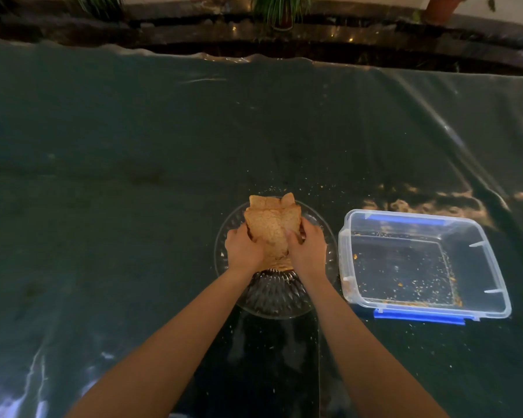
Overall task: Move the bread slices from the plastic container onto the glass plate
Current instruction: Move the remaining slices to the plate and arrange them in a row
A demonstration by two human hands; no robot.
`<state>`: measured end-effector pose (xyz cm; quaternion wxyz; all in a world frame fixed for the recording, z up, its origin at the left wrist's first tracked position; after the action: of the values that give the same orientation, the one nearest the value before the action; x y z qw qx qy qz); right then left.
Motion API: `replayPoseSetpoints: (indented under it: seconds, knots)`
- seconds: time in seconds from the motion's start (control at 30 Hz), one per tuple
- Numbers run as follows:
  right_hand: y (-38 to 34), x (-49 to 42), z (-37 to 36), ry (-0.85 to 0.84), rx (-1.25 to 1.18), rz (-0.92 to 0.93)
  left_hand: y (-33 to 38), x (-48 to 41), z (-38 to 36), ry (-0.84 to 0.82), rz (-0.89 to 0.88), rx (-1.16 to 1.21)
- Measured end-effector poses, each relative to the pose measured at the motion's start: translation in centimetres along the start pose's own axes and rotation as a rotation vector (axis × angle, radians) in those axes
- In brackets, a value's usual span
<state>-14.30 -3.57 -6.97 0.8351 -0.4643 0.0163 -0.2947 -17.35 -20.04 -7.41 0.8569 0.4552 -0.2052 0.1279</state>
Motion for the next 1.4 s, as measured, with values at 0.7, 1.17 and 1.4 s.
replayPoseSetpoints:
  seconds: [0.7,1.17,1.4]
  knots:
    - [1.0,2.2,1.4,0.13,0.03,0.035,0.2,1.8,0.5,0.064,-0.103,-0.037]
    - [1.9,2.2,0.2,0.098,0.135,0.014,-0.5,1.6,0.5,0.08,-0.079,-0.172]
    - [1.8,3.3,0.9,0.153,0.099,0.043,-0.3,3.1,1.6,0.169,-0.146,-0.074]
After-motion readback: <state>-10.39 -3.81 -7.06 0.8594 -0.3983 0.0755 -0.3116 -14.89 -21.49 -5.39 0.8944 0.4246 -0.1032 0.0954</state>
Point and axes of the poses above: each hand's wrist, its own x-axis away from the middle knuckle, its own z-axis out of the back of the hand, y = z × x, the point moved 10 cm from there along -x, towards the middle knuckle, and after that the axes turned 2 degrees about -z, right-handed, at the moved point
